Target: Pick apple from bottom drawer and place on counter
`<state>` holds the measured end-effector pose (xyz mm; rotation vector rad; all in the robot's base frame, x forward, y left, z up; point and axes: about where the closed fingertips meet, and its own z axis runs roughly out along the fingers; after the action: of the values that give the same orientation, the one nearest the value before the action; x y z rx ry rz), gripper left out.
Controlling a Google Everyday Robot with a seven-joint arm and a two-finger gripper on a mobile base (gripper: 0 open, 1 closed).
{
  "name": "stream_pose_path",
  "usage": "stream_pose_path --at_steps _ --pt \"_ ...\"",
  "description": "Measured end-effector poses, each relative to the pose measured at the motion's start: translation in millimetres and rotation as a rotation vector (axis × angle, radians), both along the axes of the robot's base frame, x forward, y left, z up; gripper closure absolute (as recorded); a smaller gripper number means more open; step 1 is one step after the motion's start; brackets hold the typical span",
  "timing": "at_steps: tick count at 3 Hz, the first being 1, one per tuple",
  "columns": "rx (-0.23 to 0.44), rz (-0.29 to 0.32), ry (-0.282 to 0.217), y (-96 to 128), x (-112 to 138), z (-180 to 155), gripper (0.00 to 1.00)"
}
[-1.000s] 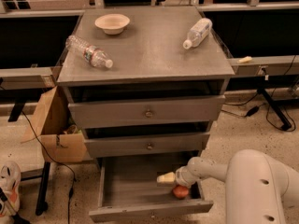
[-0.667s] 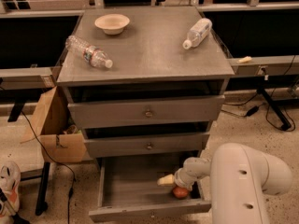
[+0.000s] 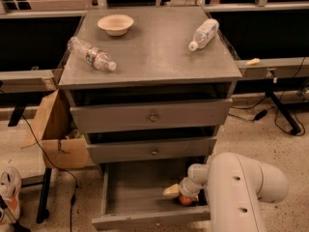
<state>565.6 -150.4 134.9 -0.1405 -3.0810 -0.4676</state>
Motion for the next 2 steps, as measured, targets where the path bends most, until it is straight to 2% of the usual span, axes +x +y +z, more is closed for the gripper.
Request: stream_pose_path --at_steps 1,2 --pt "0.022 0.005 0.023 -0.3 -1.9 -10.0 0.24" --pt "0.027 0.003 0.023 -0.5 -1.9 -7.6 0.46"
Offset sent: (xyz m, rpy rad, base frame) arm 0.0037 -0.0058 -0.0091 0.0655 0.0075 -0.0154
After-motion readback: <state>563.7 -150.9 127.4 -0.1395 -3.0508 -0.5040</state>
